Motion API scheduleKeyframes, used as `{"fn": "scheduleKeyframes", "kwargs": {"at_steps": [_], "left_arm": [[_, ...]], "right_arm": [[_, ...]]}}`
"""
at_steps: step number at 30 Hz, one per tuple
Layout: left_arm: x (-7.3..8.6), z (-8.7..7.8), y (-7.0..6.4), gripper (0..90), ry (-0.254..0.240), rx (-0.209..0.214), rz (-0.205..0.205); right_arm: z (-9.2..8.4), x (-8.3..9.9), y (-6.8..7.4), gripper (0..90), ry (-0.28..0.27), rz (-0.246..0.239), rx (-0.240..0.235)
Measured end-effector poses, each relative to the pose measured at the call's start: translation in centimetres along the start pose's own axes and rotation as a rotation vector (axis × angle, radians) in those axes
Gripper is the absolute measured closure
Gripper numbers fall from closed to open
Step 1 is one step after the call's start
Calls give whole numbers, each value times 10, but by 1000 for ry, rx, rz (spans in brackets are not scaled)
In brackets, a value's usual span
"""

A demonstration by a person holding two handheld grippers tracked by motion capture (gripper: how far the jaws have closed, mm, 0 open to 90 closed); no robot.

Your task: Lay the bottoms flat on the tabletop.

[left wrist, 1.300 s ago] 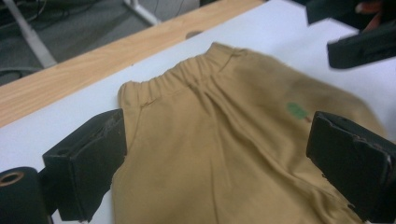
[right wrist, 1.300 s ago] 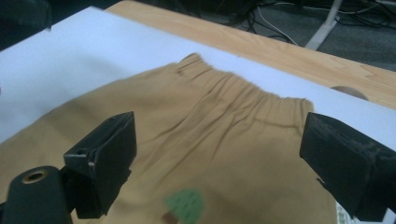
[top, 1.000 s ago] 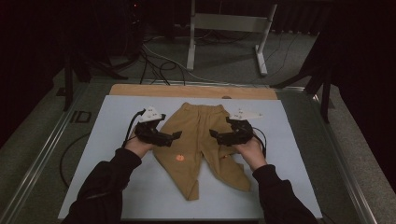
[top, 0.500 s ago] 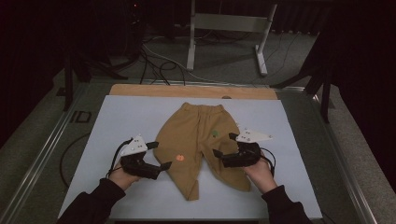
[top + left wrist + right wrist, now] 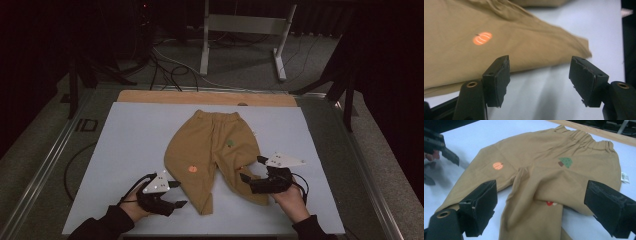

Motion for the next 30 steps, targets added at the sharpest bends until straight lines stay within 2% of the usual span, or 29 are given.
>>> {"fn": "scheduleKeyframes", "kwargs": {"at_steps": [1, 3, 4, 6, 12, 14, 16, 17, 19, 20, 22, 24, 25, 28, 29, 30], "left_arm": [[2, 5, -3, 344, 13, 5, 28], [2, 7, -5, 343, 23, 8, 41], [1, 10, -8, 343, 14, 3, 75], [0, 15, -9, 342, 38, -13, 133], [-3, 25, -10, 359, 39, -13, 168], [-7, 27, -15, 378, 22, 4, 193], [-9, 28, -19, 383, 11, 15, 190], [-9, 29, -23, 409, 13, 23, 227], [-10, 29, -24, 435, 10, 30, 229], [-11, 29, -24, 492, 0, 18, 234], [-12, 31, -25, 662, -13, 23, 222], [-14, 33, -25, 798, -7, 14, 209], [-16, 34, -25, 837, -4, 4, 210], [-20, 34, -24, 876, 0, -3, 208], [-24, 32, -23, 876, -18, 7, 180], [-27, 31, -21, 876, -31, 6, 169]], "right_arm": [[-1, 2, -1, 118, 0, 8, -2], [-2, 4, -2, 119, 3, 10, -1], [-1, 4, -2, 119, 4, 13, -3], [-1, 4, -1, 120, 5, 12, -4], [0, 4, -1, 120, 7, 7, -4], [0, 5, -3, 120, 8, 6, -1], [0, 6, -3, 120, 9, 14, -2], [0, 6, -3, 120, 13, 11, 0], [0, 7, -4, 120, 14, 9, 1], [0, 7, -4, 120, 13, 12, -3], [1, 8, -3, 120, 17, 16, -3], [1, 8, -3, 120, 20, 13, -1], [1, 8, -4, 120, 20, 11, 0], [2, 8, -4, 121, 19, 22, -1], [2, 8, -4, 120, 16, 23, -2], [1, 8, -4, 121, 13, 25, -1]]}}
Point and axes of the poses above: each handheld gripper's, and its own axes: z roughly forward along the jaws, x roughly out of its underside, y roughly to its left, the point moved 7 cm from there along z, roughly forward along the jaws, and after that the axes turned 14 degrees about -x, right-handed, at the moved point
